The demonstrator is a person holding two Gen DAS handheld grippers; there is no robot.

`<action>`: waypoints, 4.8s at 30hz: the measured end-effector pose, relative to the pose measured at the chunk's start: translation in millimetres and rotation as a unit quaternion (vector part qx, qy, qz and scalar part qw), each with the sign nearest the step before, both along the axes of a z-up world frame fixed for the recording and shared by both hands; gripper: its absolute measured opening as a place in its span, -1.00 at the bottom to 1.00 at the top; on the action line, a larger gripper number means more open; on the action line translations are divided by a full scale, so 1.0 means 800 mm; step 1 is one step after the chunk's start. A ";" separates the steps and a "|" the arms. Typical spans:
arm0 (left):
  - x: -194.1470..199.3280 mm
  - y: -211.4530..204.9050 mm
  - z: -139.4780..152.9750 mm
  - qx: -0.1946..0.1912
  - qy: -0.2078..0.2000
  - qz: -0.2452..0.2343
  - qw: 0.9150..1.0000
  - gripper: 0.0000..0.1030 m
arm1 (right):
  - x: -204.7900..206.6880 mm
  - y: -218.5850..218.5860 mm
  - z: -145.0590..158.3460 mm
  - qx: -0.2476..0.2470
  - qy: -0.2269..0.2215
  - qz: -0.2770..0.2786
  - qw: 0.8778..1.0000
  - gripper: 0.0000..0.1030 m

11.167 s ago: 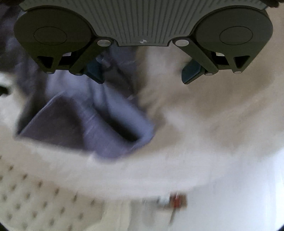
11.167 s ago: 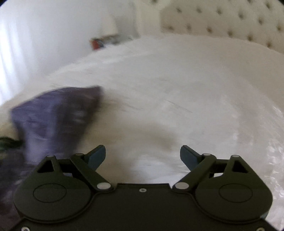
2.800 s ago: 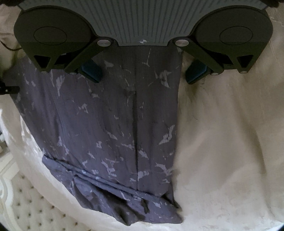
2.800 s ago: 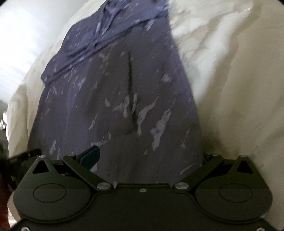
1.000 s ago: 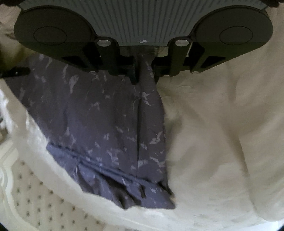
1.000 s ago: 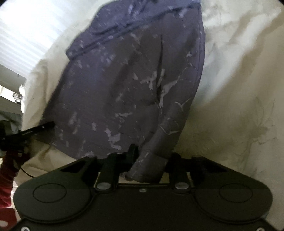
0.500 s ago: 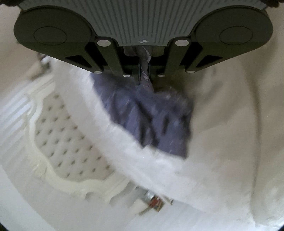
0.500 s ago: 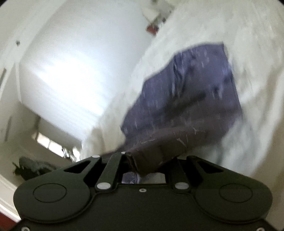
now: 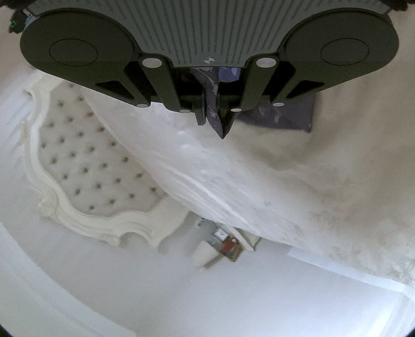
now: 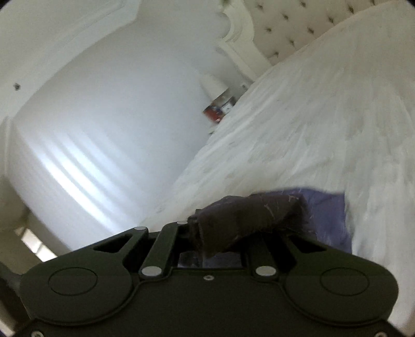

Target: Fold large clothes

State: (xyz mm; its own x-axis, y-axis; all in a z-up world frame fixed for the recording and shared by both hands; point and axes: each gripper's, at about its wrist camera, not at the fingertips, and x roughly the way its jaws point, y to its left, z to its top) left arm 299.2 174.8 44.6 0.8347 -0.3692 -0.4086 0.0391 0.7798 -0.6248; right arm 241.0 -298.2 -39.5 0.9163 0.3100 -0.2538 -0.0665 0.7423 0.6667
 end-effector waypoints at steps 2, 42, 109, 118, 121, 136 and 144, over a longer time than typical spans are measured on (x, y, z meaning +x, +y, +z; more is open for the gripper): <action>0.022 -0.007 -0.013 0.015 0.016 0.009 1.000 -0.86 | 0.038 0.006 -0.006 -0.022 0.018 -0.010 1.000 -0.68; 0.038 -0.141 -0.084 0.311 0.020 -0.125 0.942 1.00 | 0.097 0.184 -0.074 -0.382 0.048 0.108 0.916 0.99; 0.025 -0.032 -0.141 0.109 0.133 -0.064 0.983 0.79 | 0.019 -0.012 -0.166 0.022 0.135 -0.043 0.990 0.99; 0.011 -0.040 -0.109 0.120 0.125 -0.087 0.981 -0.52 | 0.015 0.017 -0.136 -0.028 0.161 -0.018 0.986 -0.32; -0.004 -0.029 -0.098 0.092 0.126 -0.090 0.984 -0.53 | 0.000 0.016 -0.127 -0.009 0.167 -0.018 0.986 -0.34; -0.181 0.021 -0.089 0.064 0.180 -0.145 0.971 -0.53 | -0.197 0.037 -0.120 0.018 0.260 0.043 0.964 -0.27; -0.203 0.028 -0.104 0.113 0.174 -0.107 0.972 -0.02 | -0.252 0.049 -0.127 -0.029 0.277 0.045 0.959 0.30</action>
